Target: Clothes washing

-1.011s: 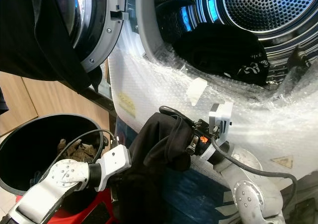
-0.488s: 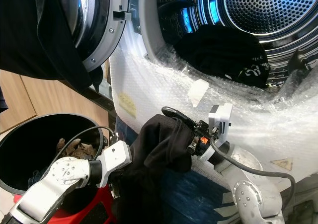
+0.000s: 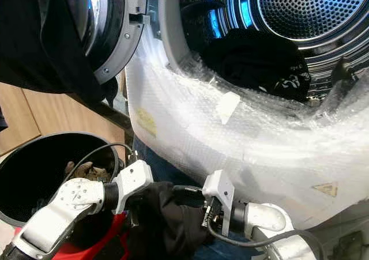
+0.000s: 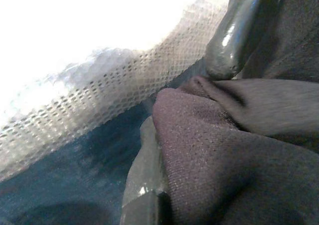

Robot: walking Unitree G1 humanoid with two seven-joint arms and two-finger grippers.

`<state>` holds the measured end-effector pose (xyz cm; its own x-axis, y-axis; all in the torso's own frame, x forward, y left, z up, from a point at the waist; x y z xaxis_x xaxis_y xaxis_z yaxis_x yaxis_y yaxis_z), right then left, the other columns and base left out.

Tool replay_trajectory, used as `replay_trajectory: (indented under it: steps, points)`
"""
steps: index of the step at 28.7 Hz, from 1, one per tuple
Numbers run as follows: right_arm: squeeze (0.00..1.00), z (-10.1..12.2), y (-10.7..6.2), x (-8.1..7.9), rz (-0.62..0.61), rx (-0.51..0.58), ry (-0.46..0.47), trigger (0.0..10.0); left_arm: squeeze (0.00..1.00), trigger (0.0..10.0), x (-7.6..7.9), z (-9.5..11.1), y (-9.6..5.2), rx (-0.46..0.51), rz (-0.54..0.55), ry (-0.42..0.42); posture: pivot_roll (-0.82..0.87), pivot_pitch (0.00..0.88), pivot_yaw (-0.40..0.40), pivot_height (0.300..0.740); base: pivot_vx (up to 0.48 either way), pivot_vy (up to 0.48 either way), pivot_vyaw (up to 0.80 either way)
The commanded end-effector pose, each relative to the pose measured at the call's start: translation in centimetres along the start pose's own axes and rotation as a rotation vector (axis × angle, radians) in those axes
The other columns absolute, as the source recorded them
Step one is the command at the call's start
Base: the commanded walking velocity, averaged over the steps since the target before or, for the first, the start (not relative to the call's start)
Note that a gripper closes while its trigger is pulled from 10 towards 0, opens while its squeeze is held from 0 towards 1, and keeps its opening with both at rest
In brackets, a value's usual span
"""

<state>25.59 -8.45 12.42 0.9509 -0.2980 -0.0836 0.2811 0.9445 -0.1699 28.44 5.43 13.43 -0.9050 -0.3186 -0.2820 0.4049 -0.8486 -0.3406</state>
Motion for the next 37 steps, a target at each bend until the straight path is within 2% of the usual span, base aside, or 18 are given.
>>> replay_trajectory:
  steps: [1, 4, 8, 9, 11, 12, 18, 21, 23, 24, 26, 28, 29, 32, 33, 35, 36, 37]
  points:
    - [1.00, -0.2, -0.4, -0.1, 0.012, -0.030, -0.028, 10.0, 0.00, 0.0, -0.3, 1.2, -0.2, 0.040, 0.003, 0.013, 0.15, 0.000, -0.134, 0.740, 0.000, 0.000, 0.00]
    - [1.00, -3.3, -0.8, -0.4, 0.046, -0.208, -0.080, 10.0, 0.00, 0.0, -0.6, 1.1, -0.2, 0.036, 0.014, 0.018, 0.15, 0.000, -0.128, 0.740, 0.000, 0.000, 0.00]
    - [1.00, -4.9, -1.0, -0.4, 0.058, -0.298, -0.109, 10.0, 0.00, 0.0, -0.8, 1.2, -0.3, 0.038, 0.017, 0.021, 0.15, 0.000, -0.125, 0.740, 0.000, 0.000, 0.00]
    - [1.00, -7.1, -1.2, -0.3, 0.069, -0.400, -0.117, 10.0, 0.00, 0.0, -0.9, 1.4, -0.2, 0.038, 0.008, 0.031, 0.15, 0.000, -0.127, 0.740, 0.000, 0.000, 0.00]
    - [1.00, -7.8, -1.4, -0.3, 0.073, -0.436, -0.121, 10.0, 0.00, 0.0, -1.0, 1.5, -0.2, 0.037, 0.005, 0.038, 0.15, 0.000, -0.127, 0.740, 0.000, 0.000, 0.00]
    - [1.00, -8.8, -1.7, -0.3, 0.081, -0.495, -0.134, 10.0, 0.00, 0.0, -1.0, 1.7, -0.1, 0.046, 0.006, 0.034, 0.15, 0.000, -0.126, 0.740, 0.000, 0.000, 0.00]
    - [1.00, -10.0, -2.3, -0.3, 0.073, -0.529, -0.110, 10.0, 0.00, 0.0, -1.1, 2.0, -0.3, 0.065, 0.017, 0.012, 0.16, 0.000, -0.130, 0.740, 0.000, 0.000, 0.00]
    - [1.00, -11.7, -3.2, -0.4, 0.082, -0.595, -0.095, 10.0, 0.00, 0.0, -1.3, 1.7, -0.6, 0.059, 0.028, 0.007, 0.16, 0.000, -0.128, 0.740, 0.000, 0.000, 0.00]
    - [1.00, -12.7, -3.7, -0.1, 0.067, -0.642, -0.099, 10.0, 0.00, 0.0, -1.8, 1.9, -0.7, 0.063, 0.046, 0.014, 0.16, 0.000, -0.128, 0.740, 0.000, 0.000, 0.00]
    - [1.00, -14.2, -4.5, 0.5, 0.033, -0.707, -0.092, 10.0, 0.00, 0.0, -2.6, 2.4, -1.0, 0.081, 0.066, 0.014, 0.15, 0.003, -0.128, 0.740, 0.000, 0.000, 0.00]
    - [1.00, -15.0, -4.8, 0.7, 0.005, -0.720, -0.074, 10.0, 0.00, 0.0, -3.0, 2.8, -1.2, 0.102, 0.080, 0.008, 0.16, 0.000, -0.131, 0.740, 0.000, 0.000, 0.00]
    - [1.00, -15.3, -4.8, 1.0, -0.027, -0.714, -0.067, 10.0, 0.00, 0.0, -3.1, 3.2, -1.4, 0.122, 0.086, -0.003, 0.16, 0.000, -0.132, 0.740, 0.000, 0.000, 0.00]
    - [1.00, -14.8, -4.2, 2.1, -0.139, -0.610, 0.004, 10.0, 0.00, 0.0, -3.4, 3.9, -1.7, 0.169, 0.102, -0.029, 0.15, 0.002, -0.132, 0.740, 0.000, 0.000, 0.00]
    - [1.00, -14.5, -3.9, 2.8, -0.219, -0.534, 0.061, 10.0, 0.00, 0.0, -3.6, 4.4, -2.0, 0.202, 0.112, -0.048, 0.16, 0.002, -0.134, 0.740, 0.000, 0.000, 0.00]
    - [1.00, -13.4, -3.5, 4.4, -0.347, -0.378, 0.192, 10.0, 0.00, 0.0, -4.0, 4.9, -2.4, 0.234, 0.128, -0.063, 0.16, 0.003, -0.135, 0.740, 0.000, 0.000, 0.00]
    - [1.00, -13.4, -3.5, 4.4, -0.347, -0.378, 0.192, 10.0, 0.00, 0.0, -4.0, 4.9, -2.4, 0.234, 0.128, -0.063, 0.16, 0.003, -0.135, 0.740, 0.000, 0.000, 0.00]
    - [1.00, -12.6, -3.9, 6.4, -0.509, -0.205, 0.380, 10.0, 0.00, 0.0, -4.5, 5.4, -2.9, 0.266, 0.156, -0.077, 0.16, 0.009, -0.139, 0.740, 0.000, 0.000, 0.00]
    - [1.00, -12.0, -4.0, 6.8, -0.551, -0.078, 0.495, 10.0, 0.00, 0.0, -5.1, 5.8, -3.5, 0.294, 0.184, -0.090, 0.16, 0.010, -0.139, 0.740, 0.000, 0.000, 0.00]
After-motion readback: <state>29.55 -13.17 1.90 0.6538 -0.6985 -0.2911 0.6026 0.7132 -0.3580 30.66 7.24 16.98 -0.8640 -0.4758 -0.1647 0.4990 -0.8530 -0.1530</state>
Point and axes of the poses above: a point about 5 cm out from each wrist's last joint towards the gripper, its own y axis pointing out of the wrist towards the gripper, its own z axis along the axis of the wrist's last joint, x = y × z, the point moved 5 cm from there along y, pointing out of the wrist towards the gripper, and after that the axes turned 1 degree about y, right-handed, at the moved point
